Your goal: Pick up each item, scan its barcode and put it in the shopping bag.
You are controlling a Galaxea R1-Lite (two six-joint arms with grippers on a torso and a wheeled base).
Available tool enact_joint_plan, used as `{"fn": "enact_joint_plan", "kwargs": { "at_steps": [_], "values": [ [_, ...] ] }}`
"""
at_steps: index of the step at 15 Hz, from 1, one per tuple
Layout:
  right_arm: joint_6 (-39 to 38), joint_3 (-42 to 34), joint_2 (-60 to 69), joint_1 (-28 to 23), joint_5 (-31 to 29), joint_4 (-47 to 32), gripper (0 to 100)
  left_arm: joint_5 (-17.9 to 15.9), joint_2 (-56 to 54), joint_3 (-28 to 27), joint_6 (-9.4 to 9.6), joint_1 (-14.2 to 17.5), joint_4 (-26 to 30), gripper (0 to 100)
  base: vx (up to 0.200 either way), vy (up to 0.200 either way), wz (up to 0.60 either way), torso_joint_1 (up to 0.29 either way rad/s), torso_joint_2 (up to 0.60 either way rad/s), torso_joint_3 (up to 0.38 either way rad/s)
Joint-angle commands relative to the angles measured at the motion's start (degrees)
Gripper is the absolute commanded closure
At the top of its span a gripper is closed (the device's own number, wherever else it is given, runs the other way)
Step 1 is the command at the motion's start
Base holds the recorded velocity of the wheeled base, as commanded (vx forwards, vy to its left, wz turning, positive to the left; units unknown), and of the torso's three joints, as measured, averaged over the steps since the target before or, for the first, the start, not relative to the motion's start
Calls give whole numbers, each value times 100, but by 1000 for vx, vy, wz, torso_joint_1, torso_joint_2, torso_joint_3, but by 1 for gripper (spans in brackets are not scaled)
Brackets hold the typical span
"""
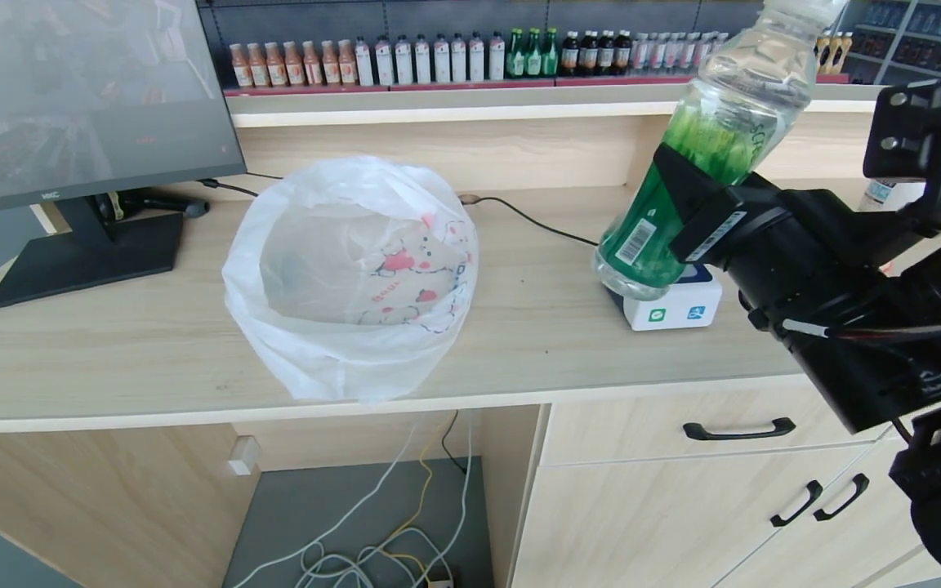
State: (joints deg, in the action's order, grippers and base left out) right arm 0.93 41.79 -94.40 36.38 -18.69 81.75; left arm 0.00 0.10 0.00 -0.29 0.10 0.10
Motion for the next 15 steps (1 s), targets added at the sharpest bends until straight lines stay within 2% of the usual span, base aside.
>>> {"fn": "enact_joint_plan", "kwargs": {
  "at_steps": [1, 14, 15],
  "values": [
    [22, -22, -219, -201, 23, 69, 100, 0, -1, 0, -6, -1, -1, 0, 0, 200, 0, -2, 2, -7],
    [391, 13, 80, -315, 85, 166, 100, 0, -1, 0, -23, -1, -1, 0, 0, 200, 0, 3, 3, 2],
    [391, 5, 71, -315, 85, 166, 100, 0, -1, 0, -15, -1, -1, 0, 0, 0, 0, 0, 0, 0]
  ]
}}
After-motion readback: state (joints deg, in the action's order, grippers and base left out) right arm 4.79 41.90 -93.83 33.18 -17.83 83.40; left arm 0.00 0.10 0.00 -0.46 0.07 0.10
